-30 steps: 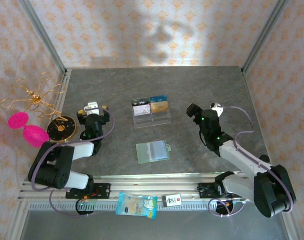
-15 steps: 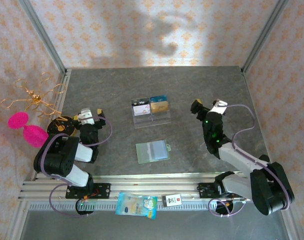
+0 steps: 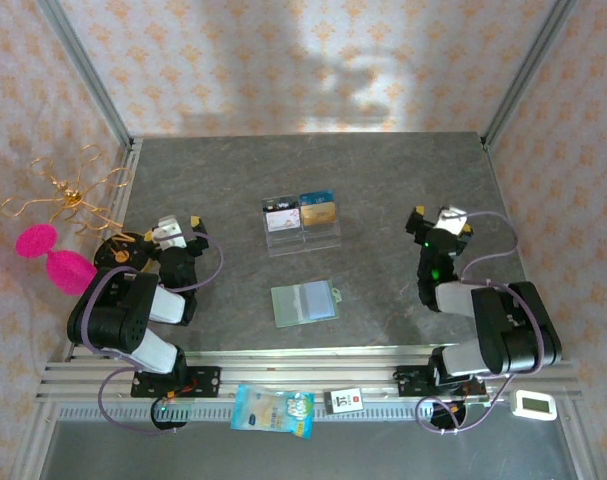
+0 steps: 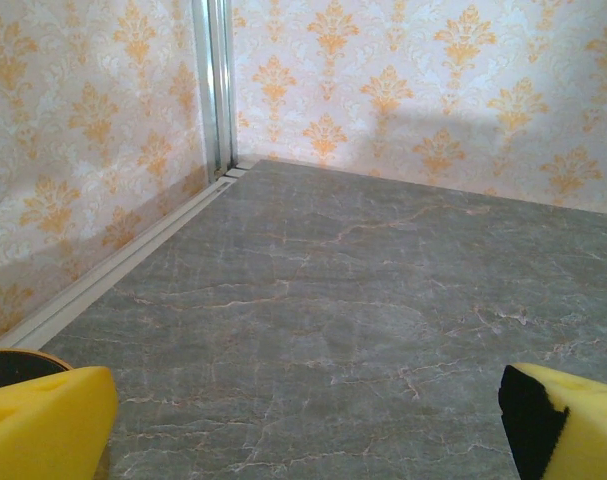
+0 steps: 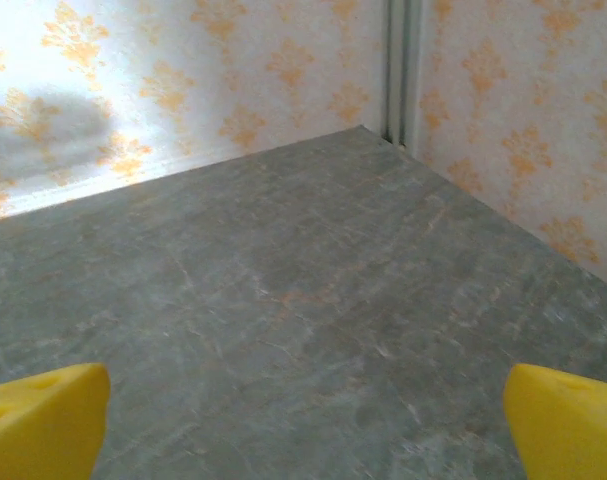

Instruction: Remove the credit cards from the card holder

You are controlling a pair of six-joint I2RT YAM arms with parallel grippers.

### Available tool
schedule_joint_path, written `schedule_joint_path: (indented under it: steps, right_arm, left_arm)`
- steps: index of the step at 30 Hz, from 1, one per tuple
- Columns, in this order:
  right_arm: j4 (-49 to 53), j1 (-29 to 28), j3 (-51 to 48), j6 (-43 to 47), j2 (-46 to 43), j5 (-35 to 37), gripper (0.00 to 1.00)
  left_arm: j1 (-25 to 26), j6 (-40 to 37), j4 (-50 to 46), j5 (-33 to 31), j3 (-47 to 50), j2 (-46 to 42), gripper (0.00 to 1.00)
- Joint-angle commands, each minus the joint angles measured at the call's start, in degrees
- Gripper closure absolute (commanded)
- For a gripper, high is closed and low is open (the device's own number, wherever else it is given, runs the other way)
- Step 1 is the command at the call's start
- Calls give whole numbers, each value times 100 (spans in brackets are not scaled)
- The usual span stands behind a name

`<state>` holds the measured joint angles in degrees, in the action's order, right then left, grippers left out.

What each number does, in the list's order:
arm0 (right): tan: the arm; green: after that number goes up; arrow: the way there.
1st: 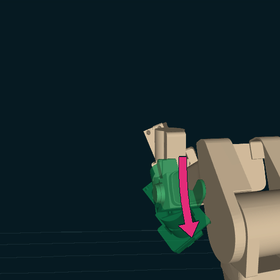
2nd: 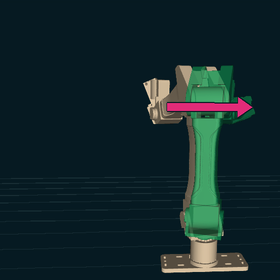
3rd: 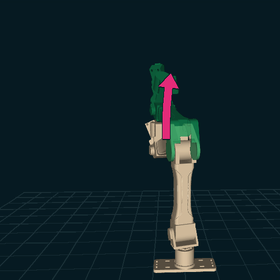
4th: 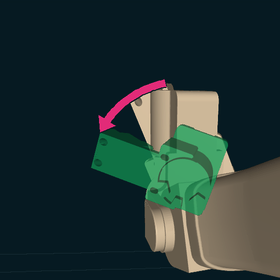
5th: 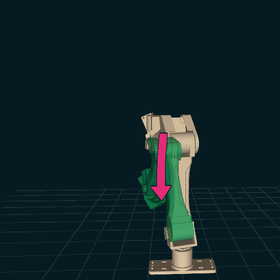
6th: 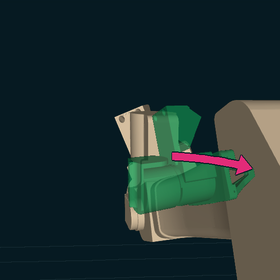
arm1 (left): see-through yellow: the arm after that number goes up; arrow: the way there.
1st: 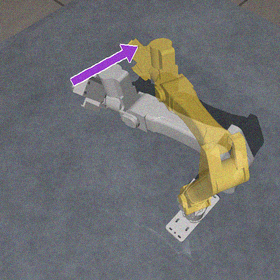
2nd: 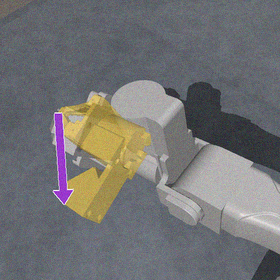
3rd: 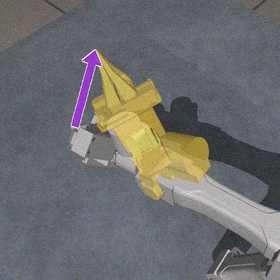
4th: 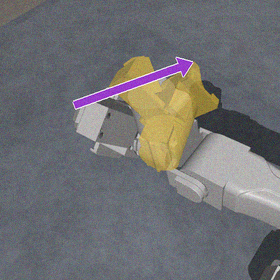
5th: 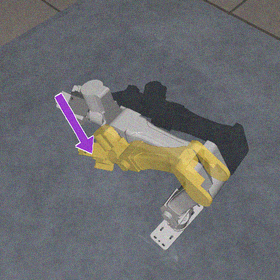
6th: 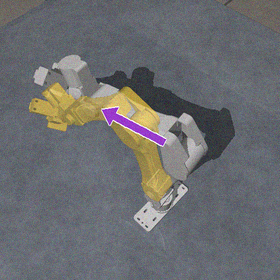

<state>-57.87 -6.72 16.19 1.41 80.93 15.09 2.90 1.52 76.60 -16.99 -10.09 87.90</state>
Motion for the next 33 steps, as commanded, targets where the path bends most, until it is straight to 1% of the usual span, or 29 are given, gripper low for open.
schedule_joint_path:
  steps: [1,3,5,6,8,12,33]
  right_arm:
    - [-1285,153,-327,78,477,-531,0]
    - [-1752,189,-472,114,700,-717,0]
    - [-1426,197,-385,135,610,-812,0]
    - [-1568,197,-403,140,673,-814,0]
    - [-1434,206,-366,115,628,-802,0]
    - [-1525,241,-395,-51,644,-491,0]
    - [-1491,241,-387,-48,640,-498,0]
  left_arm:
    - [-7,102,213,-60,-99,43,0]
    - [-39,119,185,0,-107,39,0]
    - [-45,128,172,20,-116,43,0]
    - [-51,129,170,12,-116,43,0]
    - [-51,126,182,17,-108,35,0]
    - [-43,100,211,11,-99,36,0]
    - [-40,103,195,19,-99,43,0]
